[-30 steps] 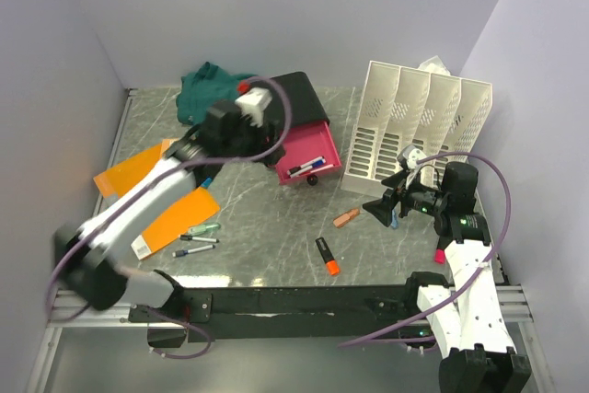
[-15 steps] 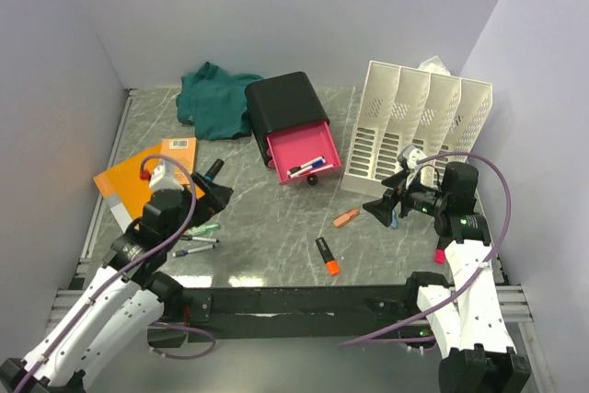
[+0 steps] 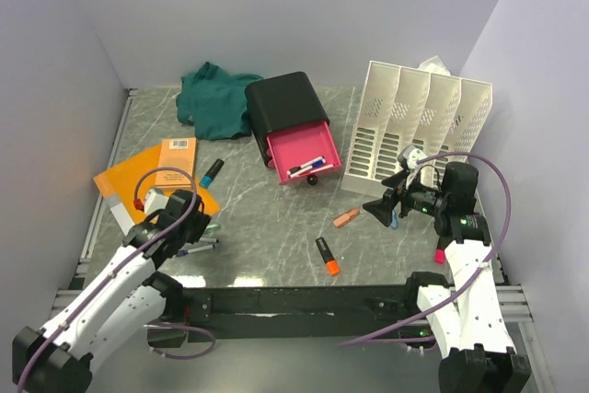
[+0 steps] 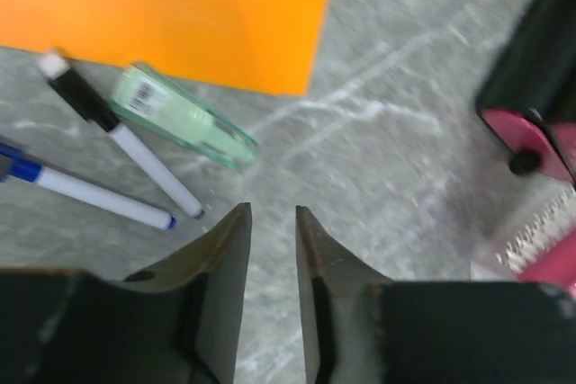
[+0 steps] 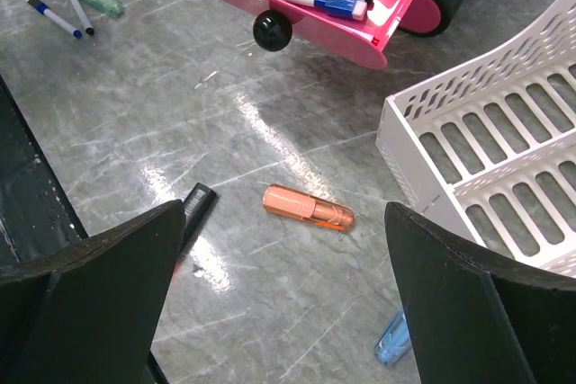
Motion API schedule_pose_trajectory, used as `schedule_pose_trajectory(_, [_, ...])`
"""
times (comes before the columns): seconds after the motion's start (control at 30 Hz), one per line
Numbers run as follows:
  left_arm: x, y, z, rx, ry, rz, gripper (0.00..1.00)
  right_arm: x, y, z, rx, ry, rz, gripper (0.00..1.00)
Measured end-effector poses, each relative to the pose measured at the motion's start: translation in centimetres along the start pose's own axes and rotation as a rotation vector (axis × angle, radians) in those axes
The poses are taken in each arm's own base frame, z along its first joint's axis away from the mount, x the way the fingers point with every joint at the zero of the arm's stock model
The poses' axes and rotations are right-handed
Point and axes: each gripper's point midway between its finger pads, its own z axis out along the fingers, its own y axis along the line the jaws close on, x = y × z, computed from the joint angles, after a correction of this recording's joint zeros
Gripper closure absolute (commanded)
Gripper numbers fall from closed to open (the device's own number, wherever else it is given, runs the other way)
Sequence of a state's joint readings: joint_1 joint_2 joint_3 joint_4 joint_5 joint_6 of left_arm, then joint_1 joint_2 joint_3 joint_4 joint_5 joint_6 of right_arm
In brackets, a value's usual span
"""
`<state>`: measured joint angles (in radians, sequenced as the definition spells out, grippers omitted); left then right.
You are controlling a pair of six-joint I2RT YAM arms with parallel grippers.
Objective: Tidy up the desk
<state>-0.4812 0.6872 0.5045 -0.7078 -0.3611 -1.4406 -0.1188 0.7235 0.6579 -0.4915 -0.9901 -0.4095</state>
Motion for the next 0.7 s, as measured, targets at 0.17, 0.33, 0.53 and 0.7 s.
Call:
schedule_pose_trajectory(0.17, [-0.4, 1.6, 1.6, -0.111, 0.002, -0.044, 0.73, 0.0, -0.1, 0.0, 0.004, 0.000, 0.001, 0.00])
schedule_pose_trajectory(0.33, [-0.3, 3.3, 2.9, -0.200, 0.026, -0.076, 0.76, 0.0, -0.1, 0.0, 0.004, 0.000, 0.001, 0.00])
schedule_pose_trajectory(0.53, [0.4, 5.8, 3.9, -0.294, 0.069, -0.086, 0.73, 0.0, -0.1, 0.0, 0.004, 0.000, 0.001, 0.00])
schedule_pose_trajectory(0.7, [0.6, 6.3, 4.2, -0.325, 0.083, -0.090, 0.69, 0.0, -0.1, 0.0, 0.004, 0.000, 0.001, 0.00])
